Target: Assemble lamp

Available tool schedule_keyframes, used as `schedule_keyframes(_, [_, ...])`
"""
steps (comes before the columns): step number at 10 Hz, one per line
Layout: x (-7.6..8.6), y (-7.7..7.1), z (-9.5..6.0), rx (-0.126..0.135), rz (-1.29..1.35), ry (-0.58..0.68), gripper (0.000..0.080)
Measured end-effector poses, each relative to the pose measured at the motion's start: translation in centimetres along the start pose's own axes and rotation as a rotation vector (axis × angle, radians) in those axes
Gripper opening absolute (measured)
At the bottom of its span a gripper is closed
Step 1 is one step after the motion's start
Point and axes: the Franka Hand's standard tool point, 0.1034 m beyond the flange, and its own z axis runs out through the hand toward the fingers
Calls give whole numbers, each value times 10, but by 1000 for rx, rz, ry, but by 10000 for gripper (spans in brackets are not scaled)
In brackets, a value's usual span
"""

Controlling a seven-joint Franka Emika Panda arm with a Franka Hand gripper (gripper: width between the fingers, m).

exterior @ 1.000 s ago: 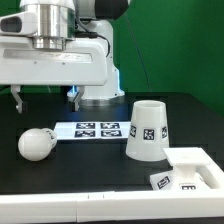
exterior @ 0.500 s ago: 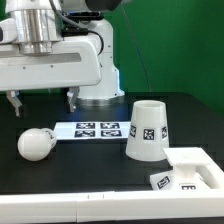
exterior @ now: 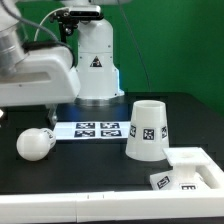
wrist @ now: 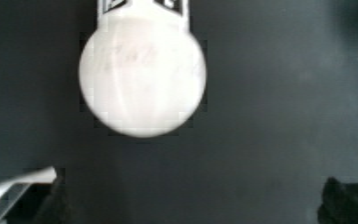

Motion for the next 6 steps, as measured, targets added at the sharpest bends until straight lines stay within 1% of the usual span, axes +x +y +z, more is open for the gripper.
schedule_keyframes(1, [-13, -2, 5, 11, -3, -74, 699])
schedule_keyframes(2, [-13, -3, 6, 18, -4, -131, 699])
schedule_keyframes(3, [-16, -3, 9, 29, -1, -222, 699])
schedule_keyframes(4, [-22, 1, 14, 37, 14, -345, 699])
schedule_keyframes(5, [-19, 1, 24, 37, 13, -394, 699])
schedule_keyframes(6, [-18, 0, 27, 38, 10, -393, 699])
